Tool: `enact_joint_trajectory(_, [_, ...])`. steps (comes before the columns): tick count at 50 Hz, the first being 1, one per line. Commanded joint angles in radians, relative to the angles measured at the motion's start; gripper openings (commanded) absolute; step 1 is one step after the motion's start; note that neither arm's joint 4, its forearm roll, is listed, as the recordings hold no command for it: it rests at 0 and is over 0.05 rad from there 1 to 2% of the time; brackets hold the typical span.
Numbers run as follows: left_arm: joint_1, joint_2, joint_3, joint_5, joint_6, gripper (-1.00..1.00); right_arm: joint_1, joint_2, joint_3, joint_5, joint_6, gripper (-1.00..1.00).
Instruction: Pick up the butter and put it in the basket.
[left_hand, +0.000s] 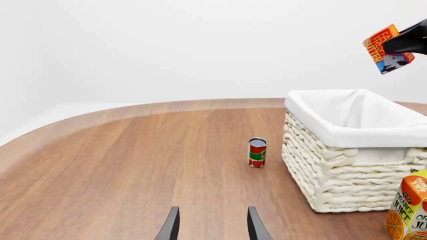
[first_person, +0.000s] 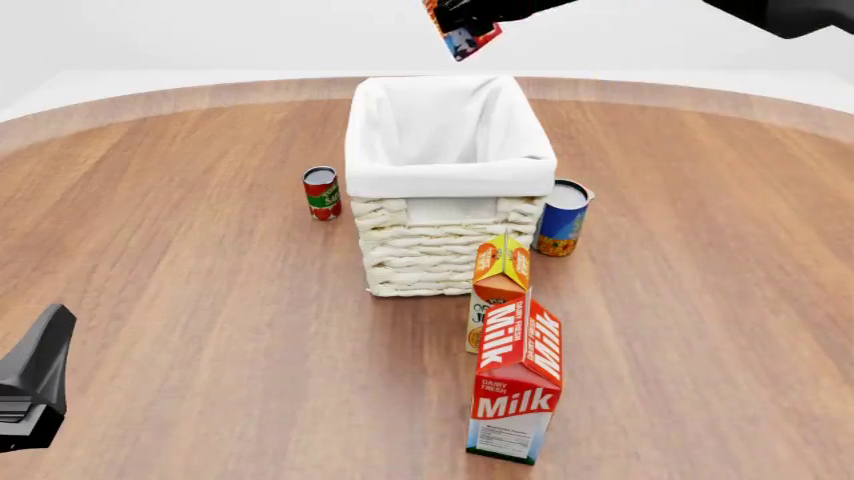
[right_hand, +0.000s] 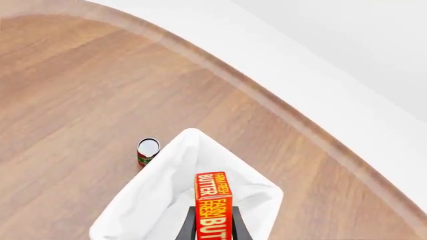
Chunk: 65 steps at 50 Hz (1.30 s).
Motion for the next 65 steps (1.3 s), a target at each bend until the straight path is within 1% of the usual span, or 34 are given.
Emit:
enact_joint_trajectory(1, [0.000,0.000,0.000,0.000,0.000,1.00,-0.004,0.017,-0.015,-0.021,0.015,-1.00])
enact_joint_trajectory(17, [0.000,0.000,0.000,0.000,0.000,1.00,-0.010,0.074,-0.022,-0.056,0.023,-1.00])
enact_joint_trajectory(24, [0.000,0.000,0.000,0.000,0.000,1.00,-0.010,0.079,-0.011,-0.062,0.019,-1.00])
enact_joint_trajectory(37, [0.000,0.000,0.000,0.000,0.000,1.00,-0.003,0.092,0.016,-0.096,0.036,-1.00])
enact_joint_trajectory(50, [0.000,0.000,0.000,0.000,0.000,1.00,-0.006,0.123,0.001,-0.097,0.033,-1.00])
enact_joint_trajectory(65, [0.000,0.000,0.000,0.000,0.000,1.00,-0.007,0.109,0.055,-0.115,0.032,-1.00])
